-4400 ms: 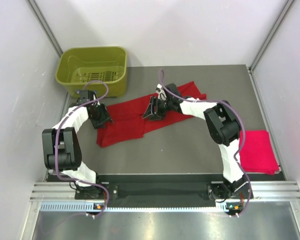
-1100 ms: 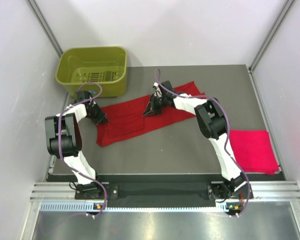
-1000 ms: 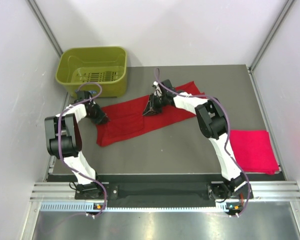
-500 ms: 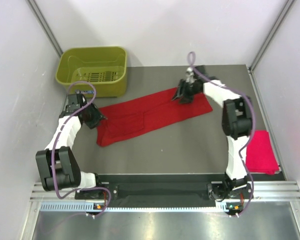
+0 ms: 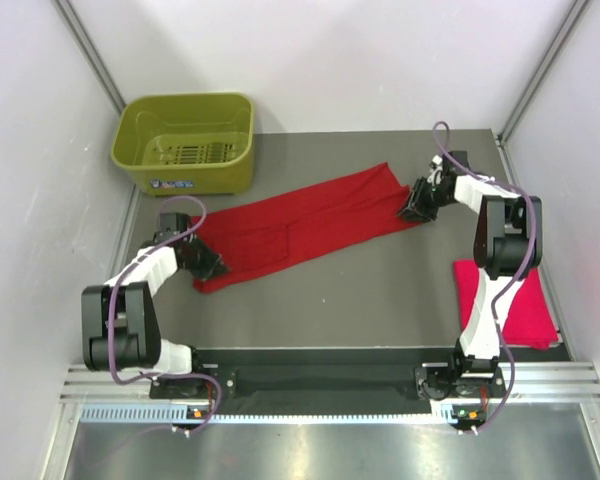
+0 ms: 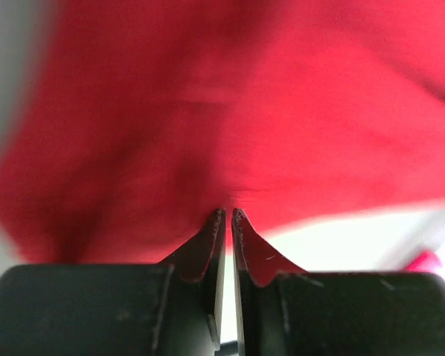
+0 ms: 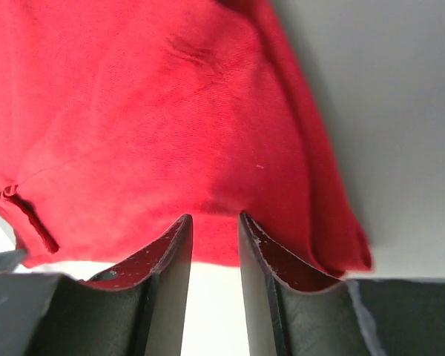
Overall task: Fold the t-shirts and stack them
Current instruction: Fold the tshirt
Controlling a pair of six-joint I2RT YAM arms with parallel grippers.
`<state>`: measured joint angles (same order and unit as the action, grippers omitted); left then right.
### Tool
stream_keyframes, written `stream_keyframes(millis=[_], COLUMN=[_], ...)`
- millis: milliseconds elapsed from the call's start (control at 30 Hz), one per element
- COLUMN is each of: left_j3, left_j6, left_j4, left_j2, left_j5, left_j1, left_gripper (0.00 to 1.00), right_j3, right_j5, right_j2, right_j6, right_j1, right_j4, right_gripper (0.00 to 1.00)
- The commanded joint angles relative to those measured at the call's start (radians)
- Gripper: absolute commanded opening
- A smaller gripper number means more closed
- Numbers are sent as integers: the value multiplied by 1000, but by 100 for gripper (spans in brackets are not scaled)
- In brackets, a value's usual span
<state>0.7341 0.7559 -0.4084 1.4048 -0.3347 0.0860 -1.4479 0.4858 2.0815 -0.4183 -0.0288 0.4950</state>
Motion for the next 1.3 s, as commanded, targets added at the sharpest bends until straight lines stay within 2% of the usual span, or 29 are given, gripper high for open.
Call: stream_keyframes(millis=[0, 67, 200, 267, 300, 333, 400, 433, 567, 633, 733, 867, 1000, 1267], left_j3=[-59, -104, -98, -88, -87, -76, -65, -55, -22, -36, -79, -124, -131, -90], left_j6=[106, 123, 123, 125, 125, 125, 129, 134, 135, 158, 209, 243, 253, 195], left_j4=[-78, -70, -101, -137, -150, -162, -202, -217, -283, -287, -265, -187, -147, -167], left_j2=[49, 46, 10, -29, -74, -98, -172, -197, -237, -251, -254, -238, -208, -162], left_j5=[164, 212, 210, 227, 229, 233, 246, 252, 273, 264, 260, 214, 194, 207], left_j1=[23, 43, 55, 55, 55, 55, 55, 54, 54, 52, 54, 55, 55, 55], left_gripper=[12, 13, 14, 17, 19, 27, 34, 42, 50, 52, 61, 65, 69, 69], right_j3=[18, 41, 73, 86, 83, 74, 63, 61, 81, 118, 185, 274, 353, 350], right_j5=[-32, -32, -38, -71, -102, -117, -153, -159, -187, -171, -121, -35, -15, -85], right_j2=[-8, -27, -81, -122, -135, -144, -172, -181, -219, -227, -242, -236, -224, -170], right_j6=[50, 56, 35, 26, 26, 26, 21, 10, -23, -59, -103, -189, -270, -323], right_j1=[-31, -31, -29, -29, -31, -31, -31, -33, -36, -45, -48, -69, -89, -105], right_j4=[-15, -13, -10, 11, 23, 48, 65, 71, 54, 25, -47, -162, -327, -383], right_gripper=[33, 33, 34, 39, 42, 46, 48, 51, 56, 59, 61, 61, 58, 51])
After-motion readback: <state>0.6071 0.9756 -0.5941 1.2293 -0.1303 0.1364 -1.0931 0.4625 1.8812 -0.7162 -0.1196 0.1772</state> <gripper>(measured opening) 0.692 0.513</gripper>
